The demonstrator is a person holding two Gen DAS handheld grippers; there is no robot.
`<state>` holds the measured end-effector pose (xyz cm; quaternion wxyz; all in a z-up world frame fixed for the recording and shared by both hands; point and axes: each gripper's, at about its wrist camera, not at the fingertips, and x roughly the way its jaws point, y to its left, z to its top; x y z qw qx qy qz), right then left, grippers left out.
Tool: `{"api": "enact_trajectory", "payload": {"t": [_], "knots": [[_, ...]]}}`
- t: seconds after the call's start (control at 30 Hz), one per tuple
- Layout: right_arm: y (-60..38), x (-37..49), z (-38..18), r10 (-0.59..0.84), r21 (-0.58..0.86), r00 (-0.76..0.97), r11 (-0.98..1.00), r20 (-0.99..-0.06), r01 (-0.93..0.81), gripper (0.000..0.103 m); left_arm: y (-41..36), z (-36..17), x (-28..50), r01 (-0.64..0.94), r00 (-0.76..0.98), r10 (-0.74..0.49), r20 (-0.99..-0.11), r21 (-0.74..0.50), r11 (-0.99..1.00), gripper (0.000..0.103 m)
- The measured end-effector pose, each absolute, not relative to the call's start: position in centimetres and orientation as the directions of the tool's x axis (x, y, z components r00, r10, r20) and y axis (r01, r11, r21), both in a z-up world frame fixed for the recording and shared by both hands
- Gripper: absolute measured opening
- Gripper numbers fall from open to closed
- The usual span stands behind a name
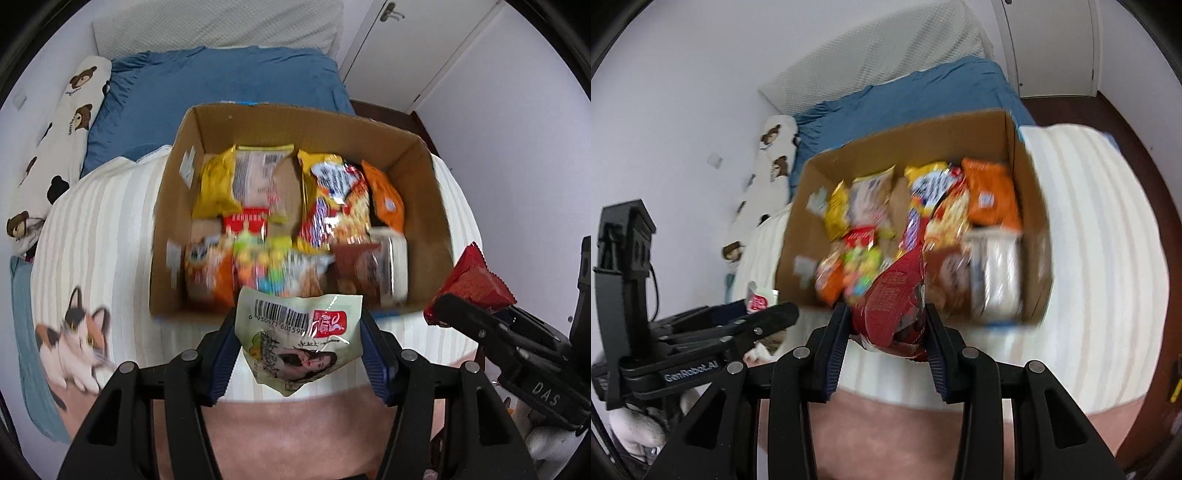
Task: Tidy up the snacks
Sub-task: 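Carry both packets into the box and open both tools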
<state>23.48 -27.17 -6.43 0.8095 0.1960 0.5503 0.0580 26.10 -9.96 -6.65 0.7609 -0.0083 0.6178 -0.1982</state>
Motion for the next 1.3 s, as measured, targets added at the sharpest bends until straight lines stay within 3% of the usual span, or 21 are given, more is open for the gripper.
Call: {"api": "enact_trajectory", "payload": {"t": [0.23,0.47,0.53,0.57,0.6,0.67,1.3], "knots": [[-28.2,31.7,-10.2,0.212,0.249,0.259,0.962,-0.942,0.116,0.042,-13.1,-11.0,34.5,0.282,0.036,-0.253,-0.967,-0.233,0.931,0.058],[-29.2,37.0,-15.7,0.209,0.219,0.085,0.967,-0.974,0.134,0.045,-15.4,-15.4,39.0,0.291,-0.093,-0.183,-0.979,-0.202,0.935,0.059],[-29.4,37.5,-16.4,0.166,0.173,0.057,0.976,-0.984,0.13,0.063,-15.2,-16.0,39.7,0.272,-0.098,-0.176,-0.98,-0.196,0.942,0.062],[-29.5,37.7,-16.6,0.149,0.155,0.049,0.979,-0.988,0.131,0.084,-15.1,-16.0,39.8,0.274,-0.091,-0.173,-0.981,-0.192,0.942,0.072],[-29.6,37.8,-16.7,0.146,0.151,0.049,0.98,-0.988,0.13,0.092,-14.9,-15.9,39.9,0.274,-0.084,-0.172,-0.982,-0.188,0.943,0.077],[-29.9,37.7,-16.7,0.141,0.147,0.048,0.98,-0.989,0.137,0.092,-14.5,-15.6,39.8,0.274,-0.065,-0.177,-0.982,-0.188,0.943,0.088],[-28.6,33.5,-13.8,0.063,0.083,0.137,0.986,-0.989,0.146,0.095,-10.8,-11.3,35.0,0.256,0.144,-0.122,-0.982,-0.083,0.963,0.088]]}}
